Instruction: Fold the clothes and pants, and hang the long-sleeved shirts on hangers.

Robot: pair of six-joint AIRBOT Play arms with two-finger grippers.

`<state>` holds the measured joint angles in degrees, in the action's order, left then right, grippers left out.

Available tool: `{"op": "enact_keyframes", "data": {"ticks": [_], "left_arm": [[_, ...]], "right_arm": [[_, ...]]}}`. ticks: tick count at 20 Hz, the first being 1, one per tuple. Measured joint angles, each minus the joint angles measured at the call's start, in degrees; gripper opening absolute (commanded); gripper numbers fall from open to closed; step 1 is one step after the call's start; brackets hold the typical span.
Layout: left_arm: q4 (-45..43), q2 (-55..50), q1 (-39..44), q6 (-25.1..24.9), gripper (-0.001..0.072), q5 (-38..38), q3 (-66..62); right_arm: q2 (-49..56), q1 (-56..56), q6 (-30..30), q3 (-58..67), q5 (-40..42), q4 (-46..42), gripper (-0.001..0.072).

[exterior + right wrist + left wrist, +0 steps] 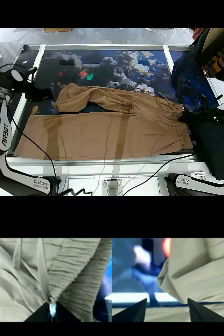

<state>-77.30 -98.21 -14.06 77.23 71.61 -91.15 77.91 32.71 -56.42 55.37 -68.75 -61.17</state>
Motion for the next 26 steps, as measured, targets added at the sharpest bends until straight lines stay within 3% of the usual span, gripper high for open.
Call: {"op": "enact_keyframes", "data": {"ticks": [1,11,12,13,16,26], "left_arm": [[1.18,-0.57,-0.81,0.39,0.033,0.02,0.83],[8.61,-7.3,-2.89,1.44,0.032,-1.22,3.17],[9.09,-7.63,-2.89,1.44,0.0289,-1.92,3.17],[9.6,-7.87,-2.89,1.44,0.018,-3.08,3.19],[11.47,-8.28,-2.82,1.46,0.0016,-6.95,3.21],[13.4,-6.29,-3.13,1.46,0.0014,-12.24,0.55]], "right_arm": [[-0.39,0.04,0.15,-0.74,0.63,0.2,0.0028],[-1.44,0.11,0.52,-2.71,2.56,1.22,0.0029],[-1.44,0.11,0.52,-2.73,2.51,1.25,0.0029],[-1.44,0.11,0.52,-2.71,2.49,1.25,0.0028],[-1.42,0.11,0.52,-2.73,2.45,1.25,0.0029],[-1.44,0.11,0.2,-2.73,3.8,1.38,0.0029]]}}
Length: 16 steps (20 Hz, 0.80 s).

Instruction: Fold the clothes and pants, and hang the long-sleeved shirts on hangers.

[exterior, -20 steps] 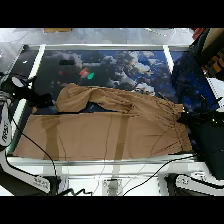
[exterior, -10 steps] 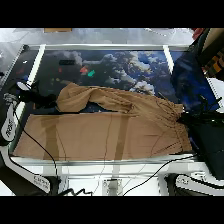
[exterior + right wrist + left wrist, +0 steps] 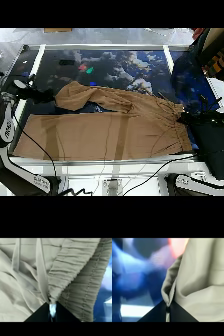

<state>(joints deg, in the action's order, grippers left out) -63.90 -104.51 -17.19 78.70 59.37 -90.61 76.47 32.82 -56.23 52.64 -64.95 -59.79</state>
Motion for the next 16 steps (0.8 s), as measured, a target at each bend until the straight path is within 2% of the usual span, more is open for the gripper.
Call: {"op": "enact_keyframes", "data": {"ticks": [8,13,16], "left_arm": [[0.13,6.05,-0.44,-0.04,0.0014,-4.44,-14.14],[-0.55,11.21,-1.31,-0.24,0.0014,-9.68,-17.77],[-3.96,13.2,-1.55,-0.24,0.0014,-6.14,-18.18]], "right_arm": [[0.02,0.0,-2.14,0.0,5.57,2.45,0.0029],[0.0,0.0,-2.71,0.0,9.2,6.43,0.0029],[0.0,0.0,-2.78,0.0,10.1,7.5,0.0029]]}}
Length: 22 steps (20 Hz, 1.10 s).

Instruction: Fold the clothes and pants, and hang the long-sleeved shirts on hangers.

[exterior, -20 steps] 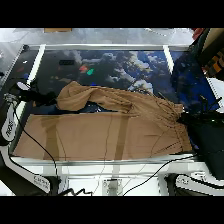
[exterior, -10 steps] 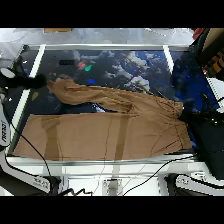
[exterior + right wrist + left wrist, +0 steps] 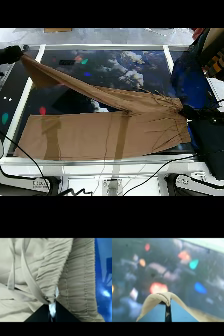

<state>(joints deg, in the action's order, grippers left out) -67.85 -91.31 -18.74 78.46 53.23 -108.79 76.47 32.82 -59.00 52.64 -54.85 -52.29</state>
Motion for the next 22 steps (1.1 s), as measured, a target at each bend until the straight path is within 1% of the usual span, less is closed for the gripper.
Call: {"op": "enact_keyframes", "data": {"ticks": [3,5,7,9,12,16,22], "left_arm": [[-7.96,0.61,0.15,-0.02,0.0014,8.37,2.29],[-14.49,0.81,0.2,0.0,0.0013,13.62,6.99],[-19.02,0.85,0.13,0.02,0.0013,16.63,13.46],[-22.01,0.9,0.11,0.07,0.0014,17.62,19.98],[-24.61,0.63,0.07,0.2,0.0014,16.72,26.51],[-25.99,0.11,0.17,0.22,0.0015,12.33,29.59],[-26.38,0.37,0.39,0.24,0.0014,3.5,24.94]], "right_arm": [[0.0,0.0,-0.11,0.0,0.22,0.55,0.0029],[0.0,0.0,-0.11,0.0,0.37,0.72,0.0029],[0.0,0.0,-0.11,0.0,0.42,0.74,0.0029],[0.0,0.0,-0.11,0.0,0.44,0.79,0.0029],[0.0,0.0,-0.11,0.0,0.46,0.83,0.0029],[0.0,0.0,-0.11,0.0,0.46,0.85,0.0029],[0.0,0.0,-0.09,0.0,0.44,1.14,0.0029]]}}
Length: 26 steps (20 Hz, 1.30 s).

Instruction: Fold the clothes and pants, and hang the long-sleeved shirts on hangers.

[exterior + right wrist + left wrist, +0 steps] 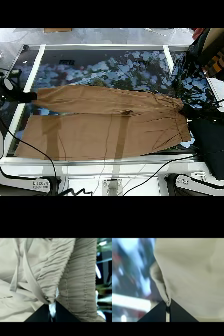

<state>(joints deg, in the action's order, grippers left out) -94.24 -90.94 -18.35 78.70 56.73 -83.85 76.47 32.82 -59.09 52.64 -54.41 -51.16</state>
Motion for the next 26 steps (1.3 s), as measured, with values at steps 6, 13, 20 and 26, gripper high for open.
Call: {"op": "enact_keyframes", "data": {"ticks": [6,13,20,26], "left_arm": [[-0.37,-1.77,0.02,0.0,0.0014,1.62,-0.96],[-3.41,-7.19,0.96,1.25,0.0014,5.35,-2.27],[-5.95,-6.97,6.56,2.78,0.0013,-6.34,-27.91],[-11.43,-3.3,6.49,2.97,0.0013,-7.08,-27.89]], "right_arm": [[0.0,0.0,-0.02,0.0,0.31,0.52,0.0029],[0.0,-0.39,0.0,0.07,1.46,2.47,0.0029],[-0.48,-3.69,0.04,3.63,5.2,4.63,0.0029],[-0.68,-4.57,0.13,5.6,4.79,3.76,0.0029]]}}
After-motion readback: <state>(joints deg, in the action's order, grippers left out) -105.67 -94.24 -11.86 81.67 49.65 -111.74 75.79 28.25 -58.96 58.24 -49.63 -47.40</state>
